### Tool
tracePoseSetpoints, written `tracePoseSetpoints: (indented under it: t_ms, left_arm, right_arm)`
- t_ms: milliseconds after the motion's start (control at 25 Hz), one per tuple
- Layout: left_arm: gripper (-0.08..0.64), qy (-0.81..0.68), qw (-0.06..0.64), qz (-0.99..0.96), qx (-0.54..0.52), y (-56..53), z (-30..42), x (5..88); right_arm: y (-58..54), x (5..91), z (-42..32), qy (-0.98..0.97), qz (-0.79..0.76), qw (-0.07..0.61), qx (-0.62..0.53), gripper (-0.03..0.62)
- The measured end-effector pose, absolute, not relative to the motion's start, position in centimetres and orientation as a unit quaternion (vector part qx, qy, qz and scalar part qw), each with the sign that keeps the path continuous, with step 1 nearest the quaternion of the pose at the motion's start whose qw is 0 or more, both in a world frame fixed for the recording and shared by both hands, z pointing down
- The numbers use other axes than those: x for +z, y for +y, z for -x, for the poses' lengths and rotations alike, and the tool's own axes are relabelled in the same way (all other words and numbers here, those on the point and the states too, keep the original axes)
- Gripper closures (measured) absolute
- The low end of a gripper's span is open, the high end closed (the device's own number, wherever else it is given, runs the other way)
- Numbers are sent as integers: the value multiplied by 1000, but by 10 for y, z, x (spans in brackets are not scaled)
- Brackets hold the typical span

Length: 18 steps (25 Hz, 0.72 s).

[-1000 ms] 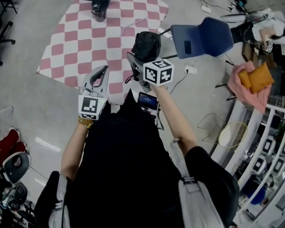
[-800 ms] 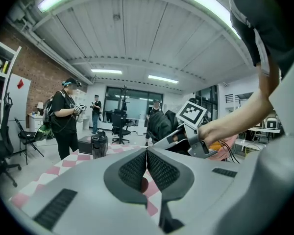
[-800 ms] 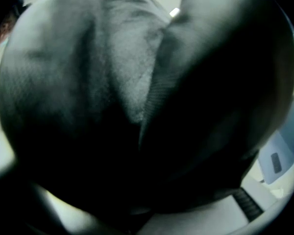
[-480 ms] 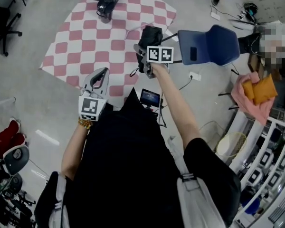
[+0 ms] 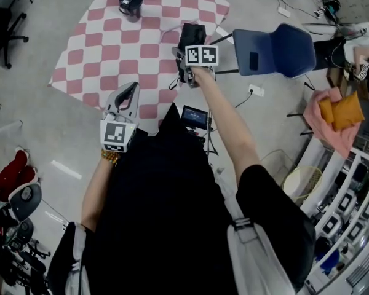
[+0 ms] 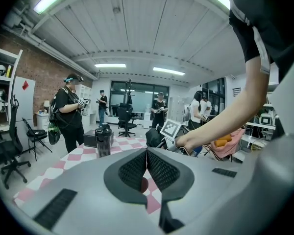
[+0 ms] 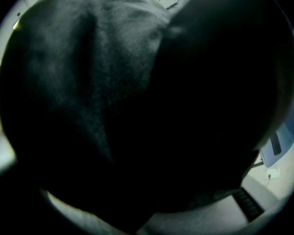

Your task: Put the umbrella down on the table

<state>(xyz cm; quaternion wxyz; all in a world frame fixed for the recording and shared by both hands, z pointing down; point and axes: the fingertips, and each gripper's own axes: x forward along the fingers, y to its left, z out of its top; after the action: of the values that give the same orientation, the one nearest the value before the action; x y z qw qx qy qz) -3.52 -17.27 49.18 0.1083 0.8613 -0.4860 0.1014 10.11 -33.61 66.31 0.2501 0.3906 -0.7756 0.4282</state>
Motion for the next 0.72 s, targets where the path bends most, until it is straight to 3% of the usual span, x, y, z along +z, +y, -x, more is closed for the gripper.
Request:
tracePoseSetpoints:
  t_ms: [720]
  left_arm:
    - [546, -484, 114, -858, 129, -184, 25, 494]
  right_arm:
    - [-372, 700, -103, -753, -411, 269, 439, 434]
